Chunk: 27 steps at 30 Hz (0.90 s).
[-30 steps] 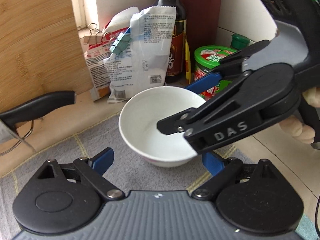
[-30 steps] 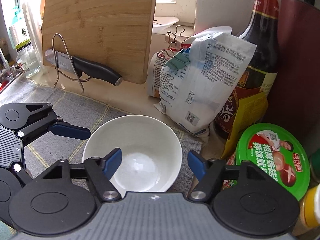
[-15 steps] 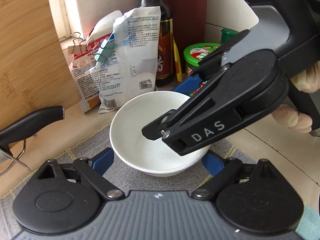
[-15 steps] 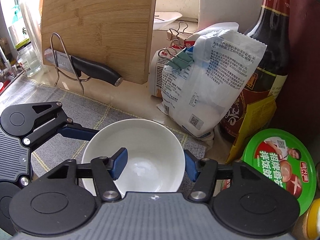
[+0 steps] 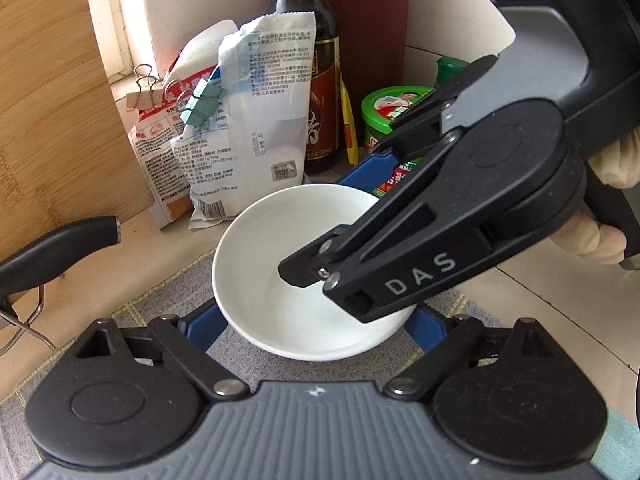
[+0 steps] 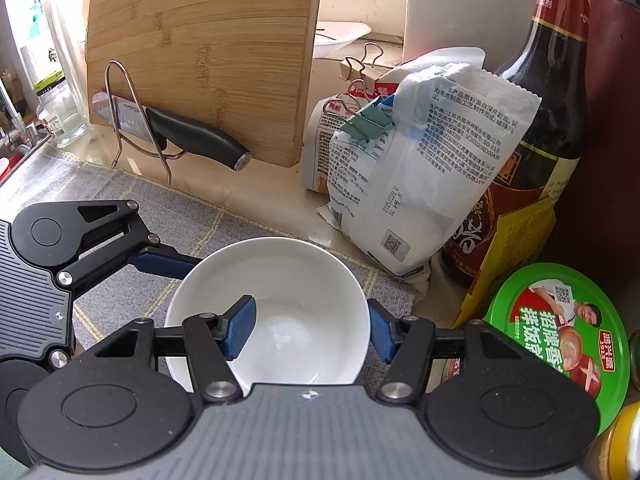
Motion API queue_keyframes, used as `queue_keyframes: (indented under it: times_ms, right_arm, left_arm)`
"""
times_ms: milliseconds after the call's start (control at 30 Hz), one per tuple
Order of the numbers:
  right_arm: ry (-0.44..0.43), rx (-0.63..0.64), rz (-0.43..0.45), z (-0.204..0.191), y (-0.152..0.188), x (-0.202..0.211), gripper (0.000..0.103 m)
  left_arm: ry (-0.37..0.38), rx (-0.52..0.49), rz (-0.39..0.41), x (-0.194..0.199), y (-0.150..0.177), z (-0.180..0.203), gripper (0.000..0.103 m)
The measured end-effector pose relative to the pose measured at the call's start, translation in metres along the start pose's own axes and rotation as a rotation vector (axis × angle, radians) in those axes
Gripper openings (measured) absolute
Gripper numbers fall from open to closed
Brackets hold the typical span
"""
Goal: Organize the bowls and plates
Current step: 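Close the left gripper on the last flower bowl rim while the right gripper grips its opposite rim, then lift the flower bowl with both grippers and carry it toward the nested bowls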
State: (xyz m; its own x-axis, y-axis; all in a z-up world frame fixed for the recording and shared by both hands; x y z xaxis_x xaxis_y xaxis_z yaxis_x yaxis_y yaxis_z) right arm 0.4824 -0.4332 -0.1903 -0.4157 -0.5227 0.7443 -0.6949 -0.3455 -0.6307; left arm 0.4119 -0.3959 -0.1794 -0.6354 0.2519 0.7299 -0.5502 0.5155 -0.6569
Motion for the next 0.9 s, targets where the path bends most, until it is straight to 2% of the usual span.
queue_keyframes:
  times_ms: [367, 900]
  right_arm:
    - [-0.016, 0.016, -0.003, -0.012, 0.001, 0.007, 0.065]
    - [-0.07, 0.099, -0.002, -0.067, 0.012, 0.038, 0.065]
  left_arm:
    - [-0.011, 0.025, -0.005, 0.015, 0.006, 0.0, 0.093]
    - [-0.048, 0.08, -0.016, 0.075, 0.033, 0.002, 0.093]
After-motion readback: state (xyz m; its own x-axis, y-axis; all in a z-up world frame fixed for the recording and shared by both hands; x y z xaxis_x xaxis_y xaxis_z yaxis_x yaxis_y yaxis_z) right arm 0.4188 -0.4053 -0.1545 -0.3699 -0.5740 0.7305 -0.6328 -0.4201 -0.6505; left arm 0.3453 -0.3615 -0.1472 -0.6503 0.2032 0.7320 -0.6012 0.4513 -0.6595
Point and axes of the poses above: each gripper's, at about its wrist camera, not at the fingertips, and x roughly against the way its jaws point, z to its right, y to its underside, the point moved 7 cm from there along -x, roughly the way its jaws point, and after that the axes turned 12 degrees about -y, right-handed, at the moved point
